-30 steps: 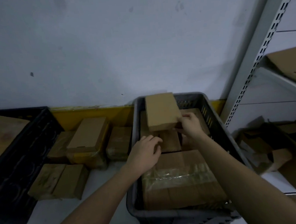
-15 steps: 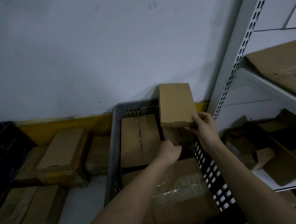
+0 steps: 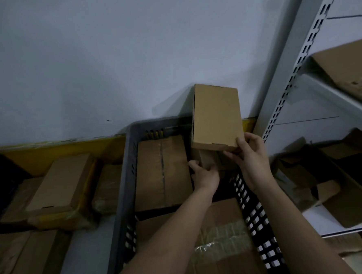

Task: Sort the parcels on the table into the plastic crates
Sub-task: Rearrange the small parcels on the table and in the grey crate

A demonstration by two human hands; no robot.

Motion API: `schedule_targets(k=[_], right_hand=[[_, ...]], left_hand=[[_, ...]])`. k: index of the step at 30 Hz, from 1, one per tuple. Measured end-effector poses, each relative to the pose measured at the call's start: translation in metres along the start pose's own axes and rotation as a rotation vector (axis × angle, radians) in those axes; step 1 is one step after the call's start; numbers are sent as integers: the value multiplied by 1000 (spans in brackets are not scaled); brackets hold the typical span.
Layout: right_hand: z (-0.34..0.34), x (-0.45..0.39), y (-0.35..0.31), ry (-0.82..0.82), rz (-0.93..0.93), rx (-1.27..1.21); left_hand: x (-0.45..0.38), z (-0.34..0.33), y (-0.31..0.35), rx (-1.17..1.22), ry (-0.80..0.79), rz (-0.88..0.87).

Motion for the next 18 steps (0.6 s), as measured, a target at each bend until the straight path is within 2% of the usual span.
schedule_targets(k=[7, 11, 16, 18], right_hand=[[1, 2, -3, -8, 7, -18], [-1, 3, -5, 21, -27, -97], [-4, 6, -13, 73, -83, -185], [-11, 9, -18, 70, -90, -208]], left_hand=[[14, -1, 10, 145, 7, -84], [26, 10, 35, 121, 29, -216], [37, 50, 50, 219, -138, -227], [43, 75, 52, 218, -141, -272]])
Point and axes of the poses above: each hand's wrist, its own x-axis away from the middle knuckle, its own z-axis out of the back of the hand, y = z × x, the point moved 4 cm from there along -x, towards the middle knuckle, and after that the axes turned 15 degrees about z, right-handed, at the moved point
